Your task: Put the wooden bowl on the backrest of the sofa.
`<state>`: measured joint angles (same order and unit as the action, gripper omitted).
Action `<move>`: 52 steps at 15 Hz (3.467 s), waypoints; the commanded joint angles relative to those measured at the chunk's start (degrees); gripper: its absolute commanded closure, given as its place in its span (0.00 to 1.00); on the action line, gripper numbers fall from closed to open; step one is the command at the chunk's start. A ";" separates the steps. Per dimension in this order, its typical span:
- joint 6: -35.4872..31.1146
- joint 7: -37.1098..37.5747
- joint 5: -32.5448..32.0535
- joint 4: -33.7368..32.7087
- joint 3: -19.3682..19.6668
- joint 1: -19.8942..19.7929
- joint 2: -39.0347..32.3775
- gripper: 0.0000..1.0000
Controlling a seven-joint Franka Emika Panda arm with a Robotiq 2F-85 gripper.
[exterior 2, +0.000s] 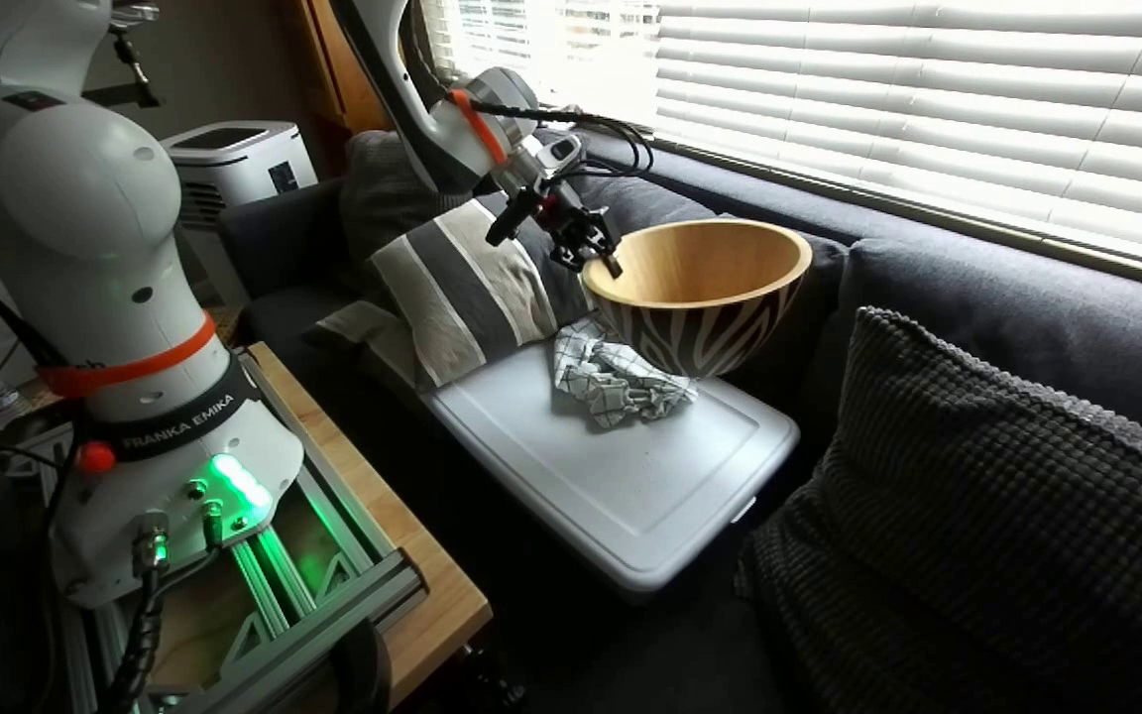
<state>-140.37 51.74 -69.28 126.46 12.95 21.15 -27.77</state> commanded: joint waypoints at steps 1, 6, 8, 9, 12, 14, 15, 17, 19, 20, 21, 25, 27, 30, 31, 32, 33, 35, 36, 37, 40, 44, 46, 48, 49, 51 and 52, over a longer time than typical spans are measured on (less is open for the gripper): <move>1.86 0.78 -1.89 -0.36 -5.37 -5.49 -0.26 0.74; 1.70 0.99 -1.86 -0.79 -5.29 -6.29 -1.59 0.74; 1.69 0.99 -1.85 -0.92 -5.38 -6.27 -1.60 0.74; 1.69 0.99 -1.84 -0.93 -5.42 -6.26 -1.60 0.74; 1.53 -0.79 -2.40 0.34 -6.86 -7.36 1.45 0.94; 1.81 -4.26 -1.32 2.20 -8.50 -9.25 4.24 0.94; 2.23 -5.62 -1.38 3.19 -9.06 -9.79 5.75 0.94; 3.14 -8.09 -1.20 4.63 -9.82 -10.65 8.47 0.94; 3.42 -11.23 -1.29 6.77 -10.42 -11.43 12.14 0.94; 3.71 -12.53 -1.78 7.63 -10.53 -11.67 14.10 0.94; 3.57 -13.74 -2.80 8.50 -10.55 -11.95 16.26 0.94; 2.02 -22.60 -3.70 8.78 -11.23 -13.89 22.94 0.94; 0.83 -29.12 -2.85 7.20 -11.46 -15.17 25.14 0.94; -2.05 -38.91 -1.73 2.74 -11.90 -16.61 26.42 0.94; -3.18 -41.59 -1.23 0.45 -12.15 -16.85 25.91 0.94; -4.57 -43.92 -0.85 -1.91 -12.32 -17.06 25.25 0.94; -6.68 -46.15 -0.16 -4.54 -12.52 -17.31 24.04 0.94; -11.02 -50.71 2.83 -10.24 -12.93 -17.76 20.61 0.94; -12.80 -53.03 4.83 -12.84 -13.18 -17.83 19.02 0.94; -14.64 -55.29 7.03 -15.62 -13.43 -17.95 16.84 0.94; -15.77 -60.71 12.66 -22.81 -14.19 -17.80 10.62 0.94; -16.13 -64.46 17.36 -29.46 -14.09 -17.69 3.59 0.94; -17.44 -63.55 17.83 -31.72 -13.30 -17.59 0.76 0.94; -15.61 -62.03 18.69 -27.65 -13.24 -16.86 1.11 0.74; -15.60 -61.57 18.87 -28.77 -12.96 -16.87 -0.04 0.74; -15.62 -61.20 18.94 -30.07 -12.63 -16.92 -1.21 0.74; -15.62 -61.19 18.95 -30.33 -12.61 -16.93 -1.33 0.74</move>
<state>-155.88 -8.93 -51.07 96.10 -0.31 3.67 -29.16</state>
